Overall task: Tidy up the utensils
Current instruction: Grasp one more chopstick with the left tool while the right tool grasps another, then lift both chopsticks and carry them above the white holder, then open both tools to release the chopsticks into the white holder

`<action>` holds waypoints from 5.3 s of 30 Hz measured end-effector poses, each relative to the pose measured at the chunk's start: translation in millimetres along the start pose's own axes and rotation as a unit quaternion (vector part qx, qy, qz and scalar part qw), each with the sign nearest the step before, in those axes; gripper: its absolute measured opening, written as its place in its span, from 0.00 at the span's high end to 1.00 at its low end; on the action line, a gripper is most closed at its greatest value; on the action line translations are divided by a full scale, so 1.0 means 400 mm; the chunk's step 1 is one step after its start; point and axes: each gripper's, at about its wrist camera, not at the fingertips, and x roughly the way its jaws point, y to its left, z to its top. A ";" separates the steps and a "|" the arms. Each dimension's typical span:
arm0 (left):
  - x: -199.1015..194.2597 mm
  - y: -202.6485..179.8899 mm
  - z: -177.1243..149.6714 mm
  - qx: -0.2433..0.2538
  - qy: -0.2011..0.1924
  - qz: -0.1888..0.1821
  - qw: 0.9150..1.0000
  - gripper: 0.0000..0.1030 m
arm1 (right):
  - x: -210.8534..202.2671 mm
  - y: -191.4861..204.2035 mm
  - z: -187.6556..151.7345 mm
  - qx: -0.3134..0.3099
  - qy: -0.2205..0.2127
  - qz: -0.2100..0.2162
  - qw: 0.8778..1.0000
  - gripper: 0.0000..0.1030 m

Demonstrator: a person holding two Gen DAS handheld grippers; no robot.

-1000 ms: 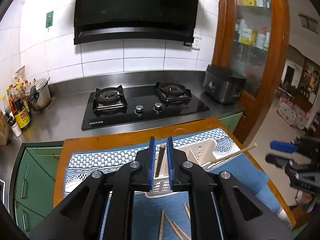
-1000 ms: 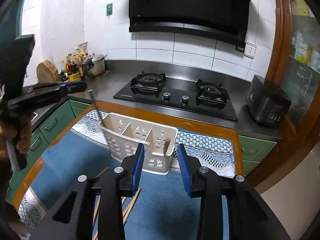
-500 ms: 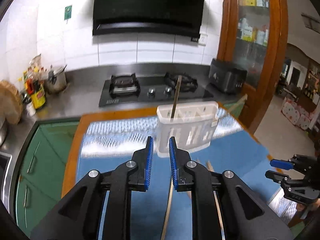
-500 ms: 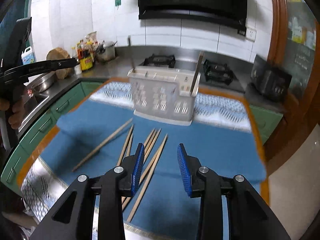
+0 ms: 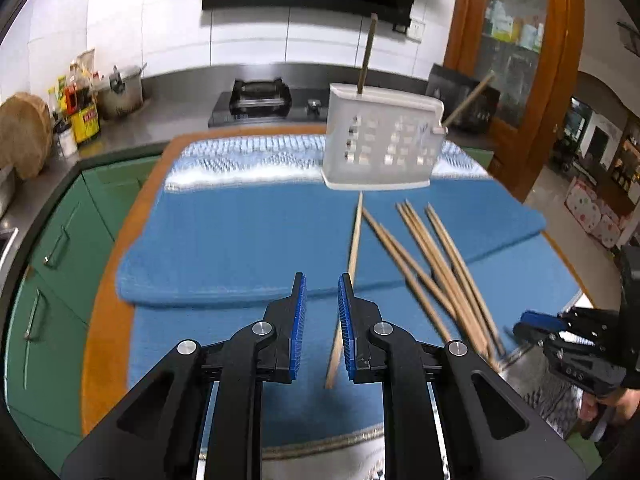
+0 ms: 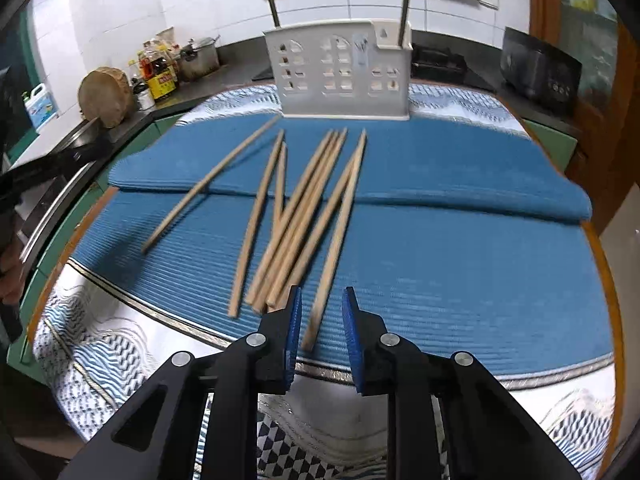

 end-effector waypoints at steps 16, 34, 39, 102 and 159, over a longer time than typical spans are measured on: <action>0.102 -0.022 -0.105 0.019 0.067 -0.011 0.998 0.70 | 0.081 0.008 -0.007 0.009 0.024 -0.016 1.000 0.89; 0.206 -0.047 -0.107 0.033 0.098 -0.001 0.995 0.88 | 0.015 -0.022 0.009 0.021 -0.015 -0.024 0.999 0.93; 0.204 -0.054 -0.105 0.037 0.095 0.018 0.995 0.92 | -0.045 -0.024 0.030 0.013 -0.049 -0.023 0.998 0.93; -0.079 -0.134 0.400 0.044 -0.130 -0.074 0.988 0.95 | -0.250 -0.104 0.731 -0.082 -0.147 -0.042 0.985 0.93; -0.054 -0.152 0.376 0.047 -0.111 0.015 0.993 0.88 | -0.143 -0.073 0.292 -0.062 -0.084 0.022 0.994 0.75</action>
